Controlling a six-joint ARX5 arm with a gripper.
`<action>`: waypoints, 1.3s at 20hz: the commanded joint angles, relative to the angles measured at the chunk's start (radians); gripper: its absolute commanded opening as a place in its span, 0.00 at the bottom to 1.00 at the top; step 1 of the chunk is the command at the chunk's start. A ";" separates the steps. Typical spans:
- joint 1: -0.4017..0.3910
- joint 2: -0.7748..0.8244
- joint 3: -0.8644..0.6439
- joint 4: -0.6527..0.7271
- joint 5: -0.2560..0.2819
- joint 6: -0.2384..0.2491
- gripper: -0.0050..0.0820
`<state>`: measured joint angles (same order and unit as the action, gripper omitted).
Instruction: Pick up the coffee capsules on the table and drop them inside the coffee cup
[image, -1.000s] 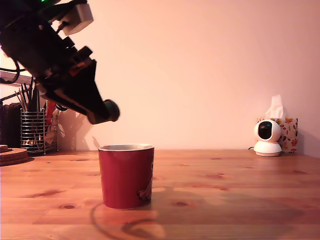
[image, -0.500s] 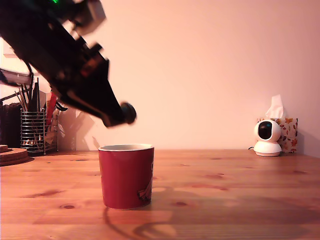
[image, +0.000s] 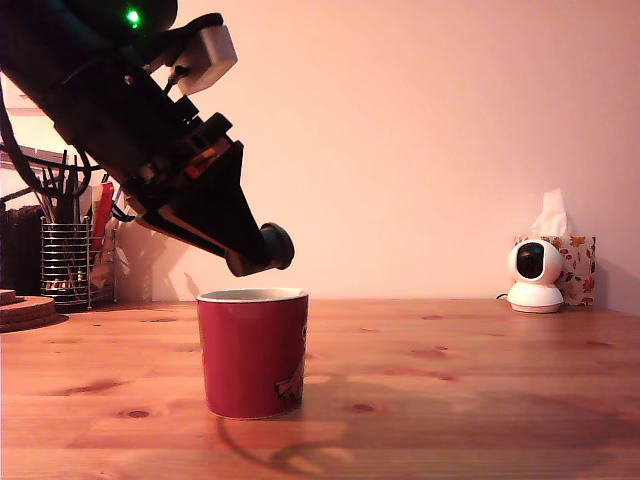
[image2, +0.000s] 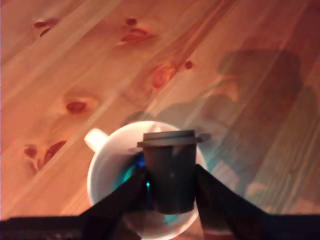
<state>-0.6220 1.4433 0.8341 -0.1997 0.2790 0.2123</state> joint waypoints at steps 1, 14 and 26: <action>-0.003 0.023 0.002 0.011 0.001 0.002 0.26; -0.003 0.023 0.002 0.012 0.001 0.002 0.26; -0.003 0.021 0.002 -0.010 -0.011 0.001 0.58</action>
<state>-0.6220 1.4521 0.8341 -0.2104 0.2680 0.2123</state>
